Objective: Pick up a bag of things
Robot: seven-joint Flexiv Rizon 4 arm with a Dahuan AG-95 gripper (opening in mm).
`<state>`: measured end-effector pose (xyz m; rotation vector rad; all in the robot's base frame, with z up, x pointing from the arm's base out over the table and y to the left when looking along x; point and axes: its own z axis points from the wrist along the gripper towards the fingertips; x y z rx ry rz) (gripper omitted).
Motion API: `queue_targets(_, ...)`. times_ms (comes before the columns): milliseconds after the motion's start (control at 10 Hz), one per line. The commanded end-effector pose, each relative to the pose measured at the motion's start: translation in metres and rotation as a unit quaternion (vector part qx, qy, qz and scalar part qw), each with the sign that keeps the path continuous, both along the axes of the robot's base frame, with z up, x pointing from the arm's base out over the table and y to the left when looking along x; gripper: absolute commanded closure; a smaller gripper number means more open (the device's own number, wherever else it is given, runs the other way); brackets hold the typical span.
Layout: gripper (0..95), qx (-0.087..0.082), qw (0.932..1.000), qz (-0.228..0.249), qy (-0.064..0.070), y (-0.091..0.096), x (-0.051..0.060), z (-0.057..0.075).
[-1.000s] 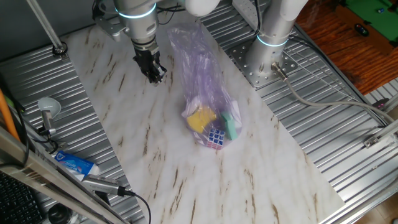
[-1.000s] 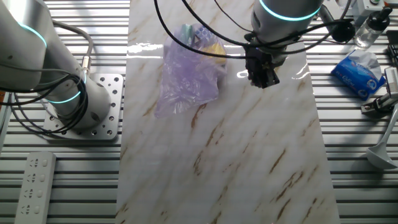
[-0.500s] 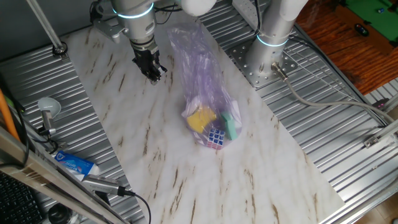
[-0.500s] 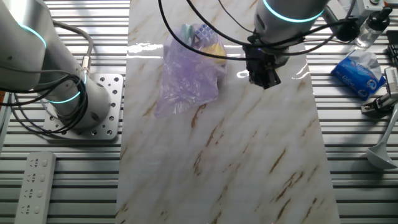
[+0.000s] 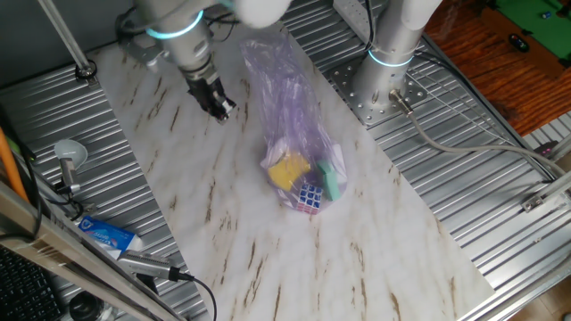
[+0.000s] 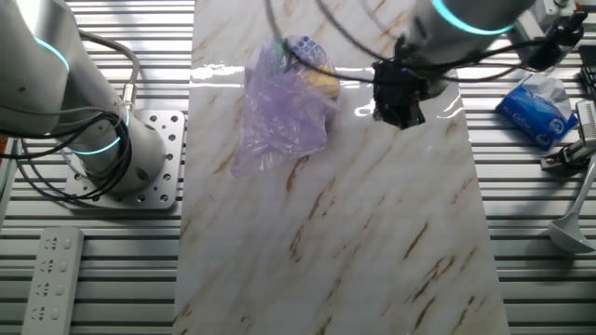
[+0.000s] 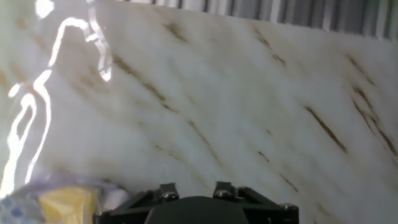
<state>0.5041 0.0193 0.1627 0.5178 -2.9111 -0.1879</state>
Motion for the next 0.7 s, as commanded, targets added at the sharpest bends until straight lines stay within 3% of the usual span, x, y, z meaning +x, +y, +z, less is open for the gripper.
queue_targets(100, 95.0, 0.011, 0.9982, -0.02, 0.056, 0.026, -0.006, -0.009)
queue_targets(300, 95.0, 0.014, 0.9973, -0.027, 0.067, 0.032, -0.012, -0.012)
queue_targets(500, 95.0, 0.021, 0.9954, -0.035, 0.087, 0.033, -0.031, -0.018)
queue_targets(700, 57.0, 0.041, 0.9922, -0.035, 0.112, 0.032, -0.035, -0.024)
